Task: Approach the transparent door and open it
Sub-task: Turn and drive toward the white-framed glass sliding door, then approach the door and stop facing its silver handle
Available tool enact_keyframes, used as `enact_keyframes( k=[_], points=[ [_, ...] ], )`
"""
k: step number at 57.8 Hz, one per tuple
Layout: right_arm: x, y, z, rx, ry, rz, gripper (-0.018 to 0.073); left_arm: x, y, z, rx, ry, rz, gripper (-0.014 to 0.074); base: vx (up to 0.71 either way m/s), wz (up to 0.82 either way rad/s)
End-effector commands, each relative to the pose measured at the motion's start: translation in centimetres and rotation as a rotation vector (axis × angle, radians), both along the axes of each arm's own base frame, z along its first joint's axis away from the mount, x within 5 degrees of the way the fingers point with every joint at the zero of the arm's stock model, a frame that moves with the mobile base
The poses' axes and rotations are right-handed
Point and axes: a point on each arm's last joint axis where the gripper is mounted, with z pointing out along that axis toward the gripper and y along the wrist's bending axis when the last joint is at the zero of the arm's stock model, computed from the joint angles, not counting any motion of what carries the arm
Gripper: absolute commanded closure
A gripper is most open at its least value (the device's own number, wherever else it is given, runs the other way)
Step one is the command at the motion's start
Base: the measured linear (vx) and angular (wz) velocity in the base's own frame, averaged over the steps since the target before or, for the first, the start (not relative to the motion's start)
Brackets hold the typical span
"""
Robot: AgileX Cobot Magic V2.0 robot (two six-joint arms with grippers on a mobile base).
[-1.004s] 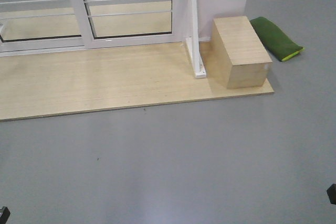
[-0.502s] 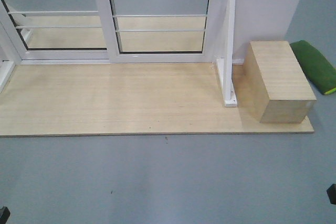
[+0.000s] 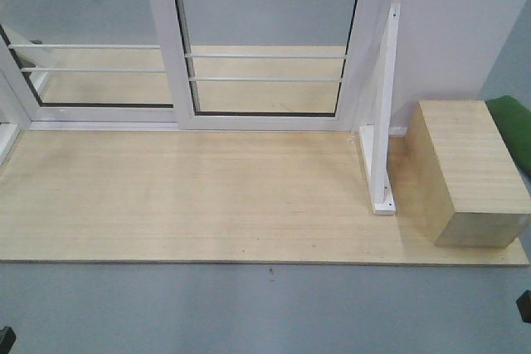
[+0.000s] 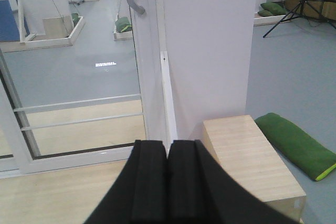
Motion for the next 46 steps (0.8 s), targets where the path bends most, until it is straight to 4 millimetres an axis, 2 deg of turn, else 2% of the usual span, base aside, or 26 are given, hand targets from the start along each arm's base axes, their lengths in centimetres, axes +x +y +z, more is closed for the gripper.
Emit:
enact_keyframes(
  k=[1, 46],
  points=[
    [0.04, 0.03, 0.38, -0.021, -0.079, 0.005, 0.0567, 0.10, 0.07, -0.02, -0.023, -0.064, 0.013, 0.0602, 0.37, -0.11],
    [0.04, 0.03, 0.38, -0.021, -0.079, 0.005, 0.0567, 0.10, 0.07, -0.02, -0.023, -0.064, 0.013, 0.0602, 0.35, -0.03]
  ],
)
